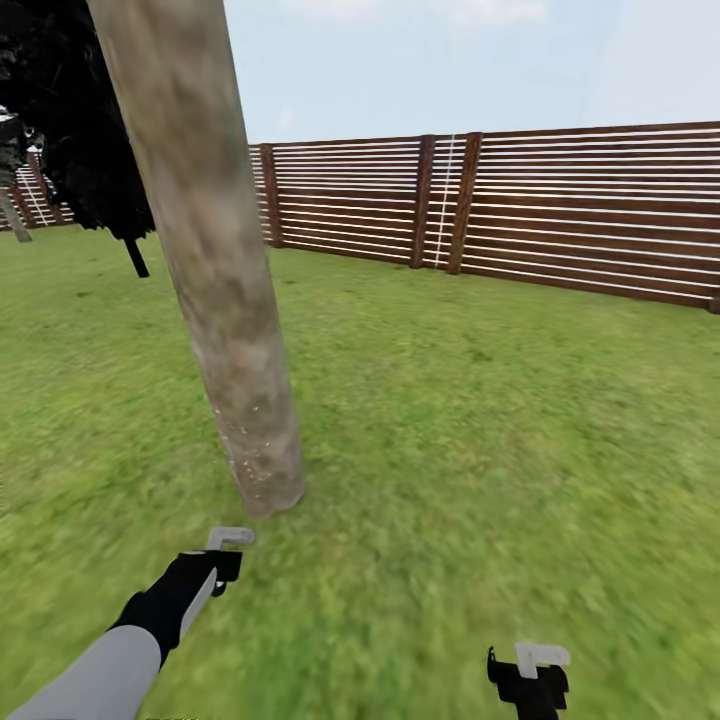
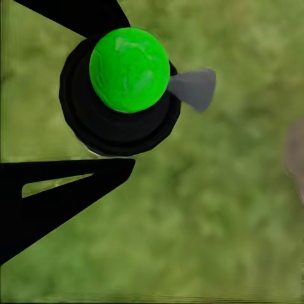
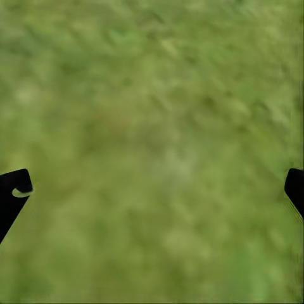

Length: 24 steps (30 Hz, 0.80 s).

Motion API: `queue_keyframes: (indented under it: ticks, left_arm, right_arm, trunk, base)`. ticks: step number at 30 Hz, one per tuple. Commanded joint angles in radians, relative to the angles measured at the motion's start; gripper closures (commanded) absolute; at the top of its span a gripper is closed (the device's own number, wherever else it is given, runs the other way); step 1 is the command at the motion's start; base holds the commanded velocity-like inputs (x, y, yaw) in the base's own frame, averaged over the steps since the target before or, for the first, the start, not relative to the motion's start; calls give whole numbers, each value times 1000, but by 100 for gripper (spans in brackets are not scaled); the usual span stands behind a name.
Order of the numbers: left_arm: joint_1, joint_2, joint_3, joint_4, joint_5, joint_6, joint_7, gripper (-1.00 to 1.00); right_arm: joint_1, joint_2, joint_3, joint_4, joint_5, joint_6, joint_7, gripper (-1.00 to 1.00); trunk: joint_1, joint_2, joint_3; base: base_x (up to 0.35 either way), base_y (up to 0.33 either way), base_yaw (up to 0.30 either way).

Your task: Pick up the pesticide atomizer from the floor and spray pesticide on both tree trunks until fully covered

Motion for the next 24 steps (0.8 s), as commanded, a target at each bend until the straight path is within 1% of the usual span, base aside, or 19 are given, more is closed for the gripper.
queue_keyframes:
  ticks: [1,3,7,21,23,24]
  left_arm:
    - [0,0,0,-1,11,0,2,100]
    - [0,1,0,-1,26,0,3,100]
    - [0,2,1,-1,28,1,4,100]
    - [0,7,1,-1,27,1,4,100]
    - [0,8,3,-1,28,2,4,100]
    - [0,9,9,-1,28,2,4,100]
  right_arm:
    - [0,1,0,0,0,0,0,-100]
    - [0,1,0,0,0,0,0,-100]
    - [0,1,0,0,0,0,0,-100]
    - [4,-2,-1,0,1,0,0,-100]
    - [4,0,0,0,1,0,0,-100]
    - [4,0,0,0,1,0,0,-100]
  trunk:
    - [0,0,0]
    - [0,0,0]
    - [0,0,0]
    - [0,0,0]
    - [0,0,0]
    - [0,0,0]
  base:
    - [175,-229,245]
    - [224,-199,267]
    - [261,-176,259]
    - [281,-166,14]
    - [281,-166,186]
    - [281,-167,251]
